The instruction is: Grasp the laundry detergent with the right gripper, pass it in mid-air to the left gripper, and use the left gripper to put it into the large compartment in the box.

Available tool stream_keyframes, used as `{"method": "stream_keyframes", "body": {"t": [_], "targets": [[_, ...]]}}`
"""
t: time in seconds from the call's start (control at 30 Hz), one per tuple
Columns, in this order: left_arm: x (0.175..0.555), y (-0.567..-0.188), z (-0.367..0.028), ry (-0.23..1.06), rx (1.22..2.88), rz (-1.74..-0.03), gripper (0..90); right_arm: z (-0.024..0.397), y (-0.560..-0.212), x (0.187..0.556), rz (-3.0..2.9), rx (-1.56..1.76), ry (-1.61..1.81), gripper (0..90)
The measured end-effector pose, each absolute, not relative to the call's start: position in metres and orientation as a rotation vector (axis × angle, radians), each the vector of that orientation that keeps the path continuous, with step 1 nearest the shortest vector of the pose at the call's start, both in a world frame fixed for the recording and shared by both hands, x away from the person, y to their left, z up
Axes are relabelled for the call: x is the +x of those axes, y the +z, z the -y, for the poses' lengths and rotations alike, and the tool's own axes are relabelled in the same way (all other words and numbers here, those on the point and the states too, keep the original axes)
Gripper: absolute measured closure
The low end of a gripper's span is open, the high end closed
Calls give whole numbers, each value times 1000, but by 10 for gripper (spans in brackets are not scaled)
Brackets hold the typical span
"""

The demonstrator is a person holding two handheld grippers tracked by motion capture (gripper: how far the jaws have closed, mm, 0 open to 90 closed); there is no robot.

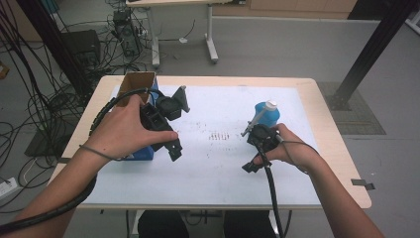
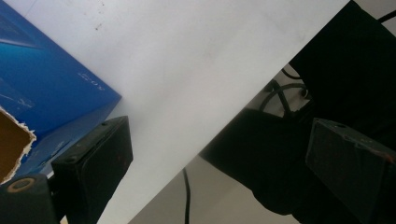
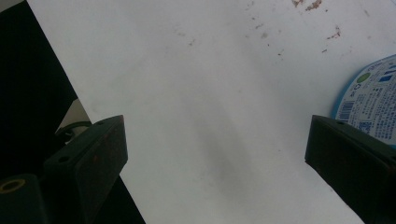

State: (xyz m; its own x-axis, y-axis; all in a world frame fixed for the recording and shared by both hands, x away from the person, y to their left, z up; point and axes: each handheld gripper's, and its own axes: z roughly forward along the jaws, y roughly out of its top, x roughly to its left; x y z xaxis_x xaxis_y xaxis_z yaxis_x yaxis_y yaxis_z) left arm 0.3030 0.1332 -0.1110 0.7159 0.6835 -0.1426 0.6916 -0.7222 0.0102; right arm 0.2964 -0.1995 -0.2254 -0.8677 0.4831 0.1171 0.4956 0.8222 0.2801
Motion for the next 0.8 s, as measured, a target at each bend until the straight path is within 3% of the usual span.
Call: {"method": "stream_keyframes", "body": {"t": [0.8], "targets": [[304, -108, -127, -200, 2862, -1136, 75, 221, -223, 290, 2947, -892, -467, 63]]}}
